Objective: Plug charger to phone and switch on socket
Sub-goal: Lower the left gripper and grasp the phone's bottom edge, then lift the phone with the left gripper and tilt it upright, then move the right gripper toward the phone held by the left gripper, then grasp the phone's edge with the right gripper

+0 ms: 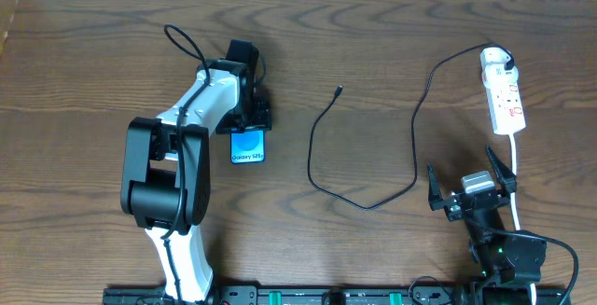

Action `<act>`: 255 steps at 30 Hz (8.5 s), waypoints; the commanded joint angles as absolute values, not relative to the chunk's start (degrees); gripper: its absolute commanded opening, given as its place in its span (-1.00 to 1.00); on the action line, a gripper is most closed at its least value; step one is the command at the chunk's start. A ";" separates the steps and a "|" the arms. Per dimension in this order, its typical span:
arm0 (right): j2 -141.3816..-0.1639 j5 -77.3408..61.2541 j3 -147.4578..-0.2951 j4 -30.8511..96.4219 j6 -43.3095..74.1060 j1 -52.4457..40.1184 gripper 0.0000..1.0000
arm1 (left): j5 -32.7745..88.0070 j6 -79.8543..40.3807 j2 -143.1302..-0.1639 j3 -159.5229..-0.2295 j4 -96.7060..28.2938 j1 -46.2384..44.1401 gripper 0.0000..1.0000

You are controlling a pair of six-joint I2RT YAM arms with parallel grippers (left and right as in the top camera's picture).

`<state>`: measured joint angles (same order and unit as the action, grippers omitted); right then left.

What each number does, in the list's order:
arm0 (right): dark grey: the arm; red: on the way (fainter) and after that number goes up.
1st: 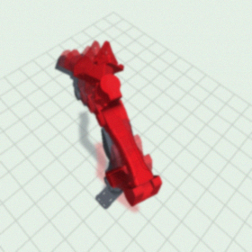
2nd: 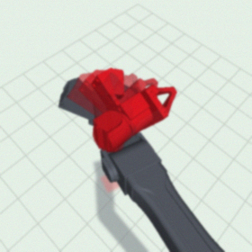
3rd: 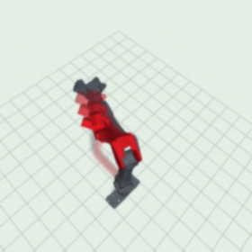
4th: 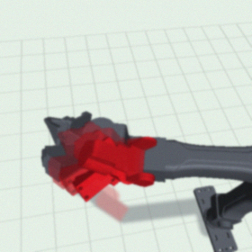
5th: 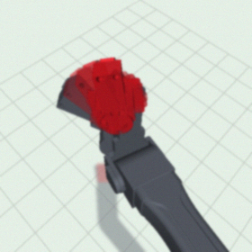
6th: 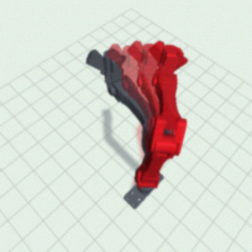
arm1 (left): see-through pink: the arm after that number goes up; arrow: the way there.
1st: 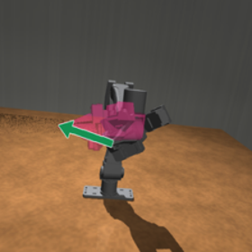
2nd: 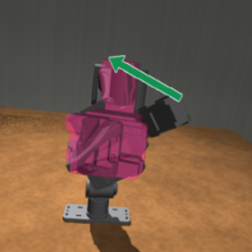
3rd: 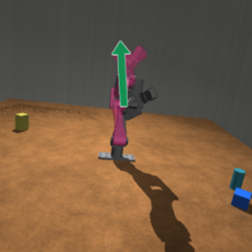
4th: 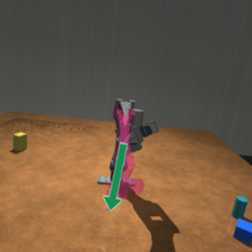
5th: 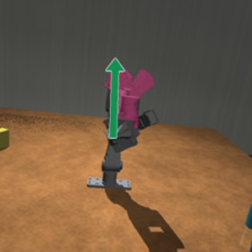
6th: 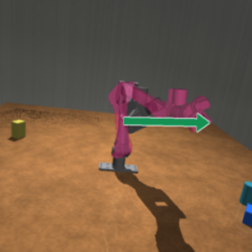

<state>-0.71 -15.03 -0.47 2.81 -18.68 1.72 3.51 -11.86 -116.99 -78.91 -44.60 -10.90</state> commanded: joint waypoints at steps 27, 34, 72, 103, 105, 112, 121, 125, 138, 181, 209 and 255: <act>-0.38 -15.38 -0.32 3.01 -18.70 1.41 0.99 | 22.96 -22.06 -105.10 -80.44 -49.87 -8.27 0.18; -0.38 -15.38 -0.32 3.01 -18.70 1.41 0.98 | 34.79 -29.10 -105.10 -80.44 -46.81 -2.76 0.18; -0.38 -15.38 -0.32 3.01 -18.70 1.41 0.99 | 76.51 -45.41 -105.10 -80.44 -45.58 11.62 0.16; -0.38 -15.38 -0.32 3.03 -18.70 1.41 0.98 | 77.95 -70.63 -105.10 -80.44 -45.95 11.60 0.16; -0.38 -15.38 -0.32 3.01 -18.70 1.41 0.98 | 77.78 -70.61 -105.10 -80.44 -45.95 11.55 0.16; -0.38 -15.38 -0.32 3.01 -18.70 1.41 0.98 | 74.52 -66.54 -105.10 -80.44 -45.76 11.44 0.16; -0.38 -15.38 -0.32 3.01 -18.70 1.41 0.99 | 72.38 -53.76 -105.10 -80.44 -43.53 11.11 0.16; -0.38 -15.38 -0.32 3.01 -18.70 1.41 0.99 | 70.46 -48.12 -105.10 -80.44 -42.72 11.11 0.16; -0.38 -16.73 -0.32 2.42 -11.68 1.41 0.99 | 51.33 -38.59 -105.10 -80.42 -42.48 8.47 0.15; -76.64 -52.40 -54.48 6.20 6.61 1.34 0.98 | 50.43 -55.24 -105.10 -80.42 -41.87 5.37 0.08; -88.38 -23.88 -54.50 -7.33 36.21 -28.36 0.52 | 49.43 -60.36 -105.10 -80.42 -39.48 -2.63 0.09; -99.79 -12.53 -54.50 -19.99 48.07 -36.84 -0.88 | 49.43 -61.63 -105.10 -80.42 -39.51 -6.20 0.09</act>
<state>-99.29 -13.04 -53.63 -19.33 46.63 -36.36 48.38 -61.58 -106.00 -79.13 -39.38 -6.11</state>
